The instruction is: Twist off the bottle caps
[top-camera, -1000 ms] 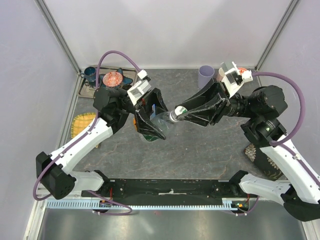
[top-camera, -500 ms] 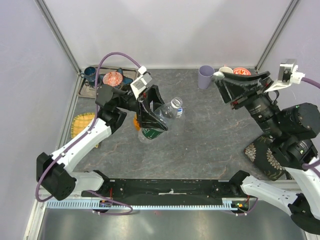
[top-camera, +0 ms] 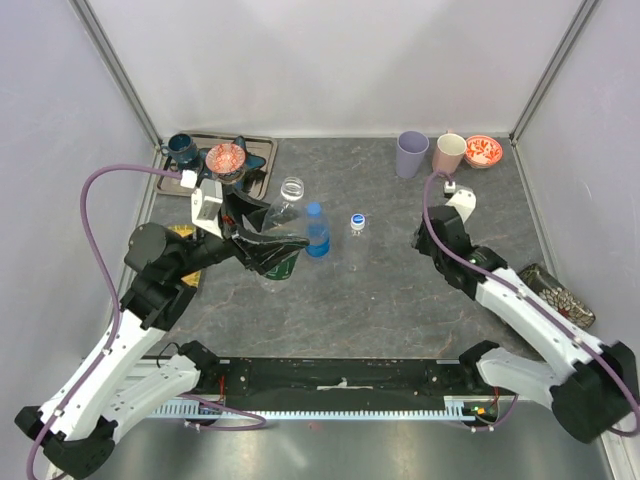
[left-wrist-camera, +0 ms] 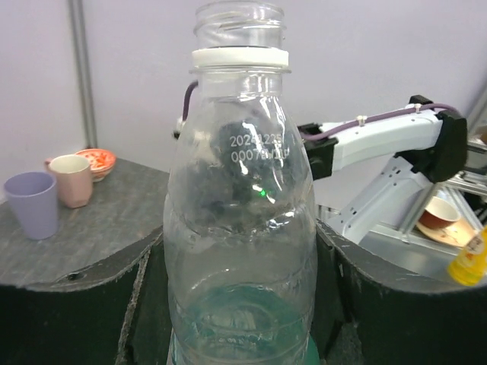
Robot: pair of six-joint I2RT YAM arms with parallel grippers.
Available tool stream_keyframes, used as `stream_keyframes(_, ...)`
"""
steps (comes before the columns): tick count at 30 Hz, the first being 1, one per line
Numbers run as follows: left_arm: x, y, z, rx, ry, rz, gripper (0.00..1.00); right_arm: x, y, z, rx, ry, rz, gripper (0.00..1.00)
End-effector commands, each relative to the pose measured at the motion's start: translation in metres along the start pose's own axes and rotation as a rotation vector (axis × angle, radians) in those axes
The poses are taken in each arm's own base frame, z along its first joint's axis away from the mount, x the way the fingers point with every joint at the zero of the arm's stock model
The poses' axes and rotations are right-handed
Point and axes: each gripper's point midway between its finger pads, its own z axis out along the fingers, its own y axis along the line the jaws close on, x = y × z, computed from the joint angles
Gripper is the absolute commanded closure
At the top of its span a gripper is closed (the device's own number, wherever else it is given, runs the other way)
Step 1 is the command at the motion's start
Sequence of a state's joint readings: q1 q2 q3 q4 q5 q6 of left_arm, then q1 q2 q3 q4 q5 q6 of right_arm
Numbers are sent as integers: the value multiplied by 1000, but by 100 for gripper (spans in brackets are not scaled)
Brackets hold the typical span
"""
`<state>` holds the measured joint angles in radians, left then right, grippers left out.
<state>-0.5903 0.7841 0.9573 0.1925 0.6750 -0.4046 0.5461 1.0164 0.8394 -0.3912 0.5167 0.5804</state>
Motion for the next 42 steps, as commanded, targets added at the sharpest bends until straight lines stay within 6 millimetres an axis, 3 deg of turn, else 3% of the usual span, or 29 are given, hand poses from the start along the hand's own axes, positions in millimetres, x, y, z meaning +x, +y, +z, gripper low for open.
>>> stream_keyframes(1,15,29,-11,-161,16,56,72,39,-11,33,3,94,179,100)
stream_keyframes(2,17,29,-14,-170,24,54,72,54,-18,41,30,123,165,100)
stream_keyframes(4,17,27,-18,-174,22,64,72,60,-22,51,52,134,148,100)
stream_keyframes(8,22,27,-23,-185,25,64,72,92,-33,72,131,226,72,100)
stream_keyframes(13,34,29,-27,-197,39,39,72,122,-49,85,202,299,13,100)
stream_keyframes(17,38,31,-30,-214,36,37,71,134,-57,88,229,327,-17,98)
stream_keyframes(29,44,32,-34,-225,45,28,71,158,-50,97,194,414,-35,54)
stream_keyframes(38,48,35,-34,-234,60,29,70,162,-47,94,179,432,-26,39)
stream_keyframes(42,50,37,-33,-235,67,28,70,138,-44,87,178,376,1,34)
